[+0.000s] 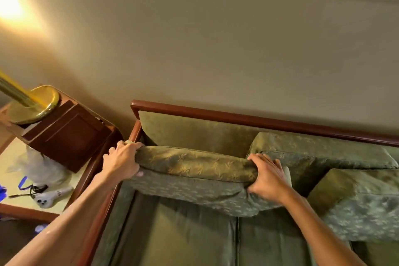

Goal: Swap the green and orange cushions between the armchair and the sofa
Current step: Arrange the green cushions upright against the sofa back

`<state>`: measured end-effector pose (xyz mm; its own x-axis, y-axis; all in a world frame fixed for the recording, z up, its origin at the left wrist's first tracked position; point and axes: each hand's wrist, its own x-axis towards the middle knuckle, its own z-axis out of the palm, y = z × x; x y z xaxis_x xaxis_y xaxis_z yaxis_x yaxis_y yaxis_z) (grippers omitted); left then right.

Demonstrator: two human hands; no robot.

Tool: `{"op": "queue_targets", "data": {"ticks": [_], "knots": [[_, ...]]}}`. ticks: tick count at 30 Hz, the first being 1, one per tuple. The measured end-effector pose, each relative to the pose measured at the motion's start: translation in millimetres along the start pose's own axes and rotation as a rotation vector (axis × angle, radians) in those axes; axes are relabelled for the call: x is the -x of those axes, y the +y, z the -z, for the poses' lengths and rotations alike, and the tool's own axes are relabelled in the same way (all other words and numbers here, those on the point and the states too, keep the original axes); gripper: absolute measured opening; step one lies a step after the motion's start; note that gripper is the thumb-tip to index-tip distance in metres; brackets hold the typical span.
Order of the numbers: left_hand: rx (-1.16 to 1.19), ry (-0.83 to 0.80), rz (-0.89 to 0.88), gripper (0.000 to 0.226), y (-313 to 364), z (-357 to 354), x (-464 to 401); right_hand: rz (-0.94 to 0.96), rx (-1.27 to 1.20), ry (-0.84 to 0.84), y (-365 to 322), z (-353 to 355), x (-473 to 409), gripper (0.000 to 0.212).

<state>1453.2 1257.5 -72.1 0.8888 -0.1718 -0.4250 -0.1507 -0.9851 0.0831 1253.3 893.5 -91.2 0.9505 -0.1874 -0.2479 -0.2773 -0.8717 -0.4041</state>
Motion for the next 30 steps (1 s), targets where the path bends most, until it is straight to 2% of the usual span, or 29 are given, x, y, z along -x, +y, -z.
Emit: {"op": "queue_targets", "data": {"ticks": [4, 7, 9, 11, 18, 23, 27, 30], "knots": [[-0.014, -0.013, 0.006, 0.103, -5, 22, -79, -0.043, 0.049, -0.013, -10, -8, -86, 0.081], [-0.036, -0.102, -0.022, 0.112, 2, -6, -116, -0.157, 0.136, -0.076, 0, -42, -125, 0.093], [-0.076, -0.062, -0.029, 0.125, 2, -40, -133, -0.208, 0.237, -0.13, 5, -72, -146, 0.107], [-0.086, 0.003, -0.019, 0.134, -1, -56, -154, -0.236, 0.307, -0.142, 7, -87, -169, 0.112], [-0.08, -0.092, -0.078, 0.144, 13, -36, -225, -0.312, 0.307, -0.223, 15, -83, -217, 0.121], [-0.088, -0.114, -0.097, 0.146, 11, -36, -231, -0.309, 0.312, -0.231, 14, -82, -217, 0.123], [-0.028, 0.014, -0.038, 0.146, 15, -48, -211, -0.289, 0.278, -0.181, 11, -77, -208, 0.127], [0.018, 0.082, 0.013, 0.128, 21, -57, -183, -0.277, 0.221, -0.125, 3, -74, -189, 0.127]]}}
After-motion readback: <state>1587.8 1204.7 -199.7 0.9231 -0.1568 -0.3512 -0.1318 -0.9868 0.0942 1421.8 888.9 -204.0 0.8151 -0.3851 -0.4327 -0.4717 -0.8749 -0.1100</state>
